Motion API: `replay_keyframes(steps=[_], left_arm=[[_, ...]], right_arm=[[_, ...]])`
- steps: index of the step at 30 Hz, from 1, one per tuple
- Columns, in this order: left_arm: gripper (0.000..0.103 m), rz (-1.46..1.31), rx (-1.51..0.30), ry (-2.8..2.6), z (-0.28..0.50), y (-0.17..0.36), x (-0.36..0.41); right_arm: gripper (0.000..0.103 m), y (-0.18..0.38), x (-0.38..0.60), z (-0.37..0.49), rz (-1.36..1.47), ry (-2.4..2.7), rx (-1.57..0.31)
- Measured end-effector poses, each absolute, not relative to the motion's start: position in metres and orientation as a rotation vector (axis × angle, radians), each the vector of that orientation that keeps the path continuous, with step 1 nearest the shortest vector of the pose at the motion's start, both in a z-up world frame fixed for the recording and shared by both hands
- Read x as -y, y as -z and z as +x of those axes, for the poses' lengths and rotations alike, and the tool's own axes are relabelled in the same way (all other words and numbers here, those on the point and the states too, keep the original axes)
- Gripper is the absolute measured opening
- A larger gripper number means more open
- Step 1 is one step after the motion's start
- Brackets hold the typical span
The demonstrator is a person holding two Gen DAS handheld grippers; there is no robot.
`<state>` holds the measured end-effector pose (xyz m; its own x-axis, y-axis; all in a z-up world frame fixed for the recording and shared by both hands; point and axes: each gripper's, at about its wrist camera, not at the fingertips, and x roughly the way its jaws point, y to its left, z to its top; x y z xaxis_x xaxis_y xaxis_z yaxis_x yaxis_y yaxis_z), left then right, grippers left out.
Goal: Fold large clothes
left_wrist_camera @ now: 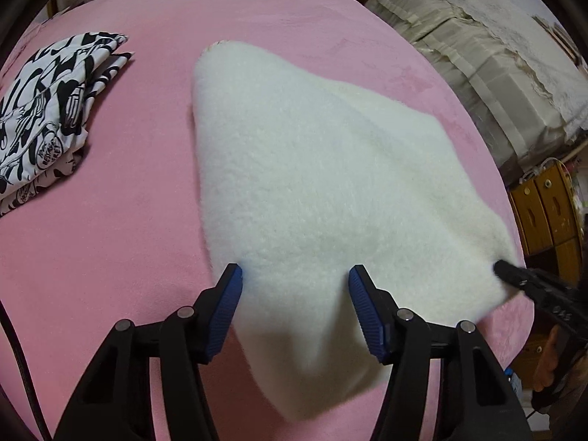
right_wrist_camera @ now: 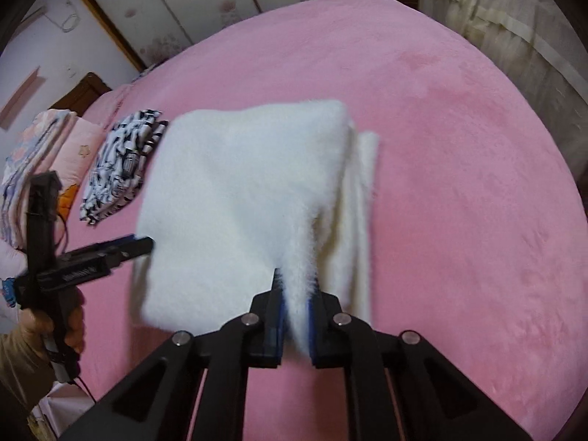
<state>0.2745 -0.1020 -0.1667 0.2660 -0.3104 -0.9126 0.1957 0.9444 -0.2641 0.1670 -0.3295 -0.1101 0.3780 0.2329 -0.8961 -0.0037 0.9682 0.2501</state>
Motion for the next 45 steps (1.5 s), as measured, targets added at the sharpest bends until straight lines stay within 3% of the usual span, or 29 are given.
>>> replay_keyframes(steps=[7,15,17,19,21,29,30,33,34,45], left_arm=[[0.061,0.032,-1.234,0.325,0.262,0.179,0.128],[0.062,-0.066,-1.275,0.332,0.275,0.159,0.111],[0.062,-0.119,-1.244,0.335,0.287,0.143,0.104],[0.063,-0.138,-1.213,0.327,0.302,0.134,0.099],[0.063,-0.133,-1.197,0.304,0.320,0.133,0.095],[0.063,-0.216,-1.187,0.252,0.395,0.149,0.083],[0.063,-0.221,-1.190,0.249,0.401,0.152,0.083],[0.063,-0.202,-1.216,0.224,0.411,0.166,0.085],[0.063,-0.193,-1.228,0.221,0.412,0.172,0.085],[0.068,-0.240,-1.235,0.229,0.415,0.187,0.080]], right_arm=[[0.011,0.167,0.329,0.169,0.260,-0.078,-1.246],[0.027,0.119,0.321,0.173,0.162,-0.057,-1.207],[0.036,0.102,0.318,0.182,0.141,-0.056,-1.162],[0.053,0.092,0.312,0.197,0.105,-0.053,-1.120],[0.061,0.088,0.308,0.221,0.068,-0.046,-1.080],[0.061,0.122,0.316,0.325,0.099,-0.007,-1.111],[0.059,0.127,0.316,0.332,0.074,0.004,-1.115],[0.036,0.141,0.320,0.341,0.039,-0.008,-1.144],[0.035,0.145,0.324,0.340,0.041,-0.009,-1.155],[0.038,0.157,0.338,0.331,0.132,0.034,-1.144]])
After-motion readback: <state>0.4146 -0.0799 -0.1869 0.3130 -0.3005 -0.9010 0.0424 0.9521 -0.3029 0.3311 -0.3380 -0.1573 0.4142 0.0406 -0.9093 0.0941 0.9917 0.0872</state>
